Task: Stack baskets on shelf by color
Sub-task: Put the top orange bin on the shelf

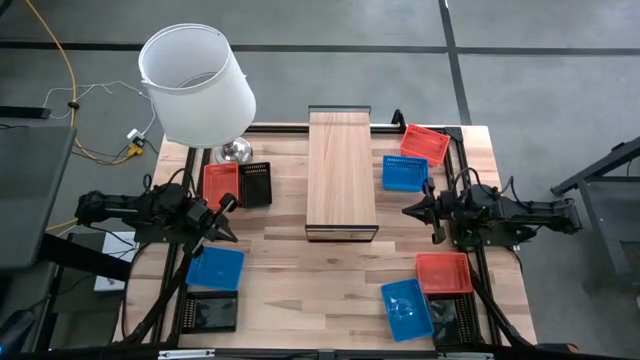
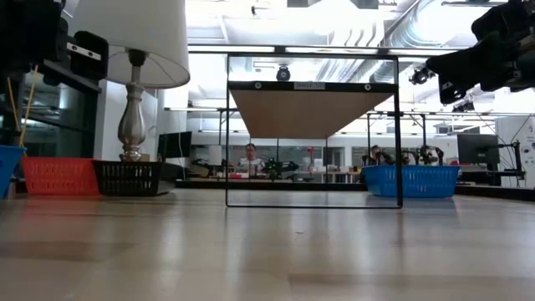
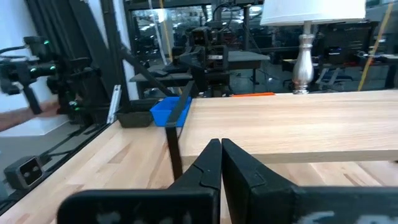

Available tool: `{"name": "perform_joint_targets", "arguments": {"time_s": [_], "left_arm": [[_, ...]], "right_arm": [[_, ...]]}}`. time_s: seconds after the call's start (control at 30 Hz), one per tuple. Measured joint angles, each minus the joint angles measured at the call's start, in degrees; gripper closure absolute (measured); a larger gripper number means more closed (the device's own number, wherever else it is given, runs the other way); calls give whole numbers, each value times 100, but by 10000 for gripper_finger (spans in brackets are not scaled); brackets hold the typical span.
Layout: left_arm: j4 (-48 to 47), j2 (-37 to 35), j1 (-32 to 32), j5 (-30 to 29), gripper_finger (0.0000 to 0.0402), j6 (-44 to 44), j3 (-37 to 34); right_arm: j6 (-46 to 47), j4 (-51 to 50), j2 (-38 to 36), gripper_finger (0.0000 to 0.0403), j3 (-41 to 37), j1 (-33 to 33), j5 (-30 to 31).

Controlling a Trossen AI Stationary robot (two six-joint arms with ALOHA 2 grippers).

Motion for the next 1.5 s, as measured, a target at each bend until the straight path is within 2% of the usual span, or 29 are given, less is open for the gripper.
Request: {"name": "perform_joint_targets", "arguments": {"time_s": [0.13, 0.2, 0.27, 0.4, 0.47, 0.57, 0.67, 0.8, 0.87, 1.0, 1.13, 1.3, 1.5], "left_arm": [[0, 0, -1, 0, 401, 0, 0], [0, -2, 0, -1, 401, 0, 0], [0, 0, -2, 0, 401, 0, 0], [0, -1, -2, -1, 401, 0, 0], [0, -1, -1, 1, 401, 0, 0], [0, 0, -2, -1, 401, 0, 0], [0, 0, 0, -1, 401, 0, 0], [0, 0, -2, 1, 401, 0, 0], [0, 0, -2, -1, 401, 0, -2], [0, 0, -1, 0, 401, 0, 0], [0, 0, -2, -1, 401, 0, 0], [-1, 0, -2, 0, 401, 0, -1], [0, -1, -2, -1, 401, 0, -1]], "right_arm": [[356, 34, 0, 402, 7, -1, -5], [256, 362, 3, 402, 9, 1, 204], [160, 950, 11, 402, 9, -1, 651], [160, 2150, 133, 402, 11, -4, 2187], [66, 2440, 336, 402, 21, -6, 2532], [-94, 2276, 890, 402, 293, -17, 3189], [-27, 1894, 1658, 402, 814, -166, 4398], [572, 585, 2747, 402, 1727, -590, 6075], [1070, -297, 3232, 402, 2213, -928, 6490], [2286, -2132, 4171, 400, 3134, -1738, 6302], [3359, -3536, 5016, 373, 3613, -2535, 5979], [4157, -4276, 5774, 302, 3704, -3313, 5685], [4819, -4547, 6476, 223, 3707, -3801, 5497]]}}
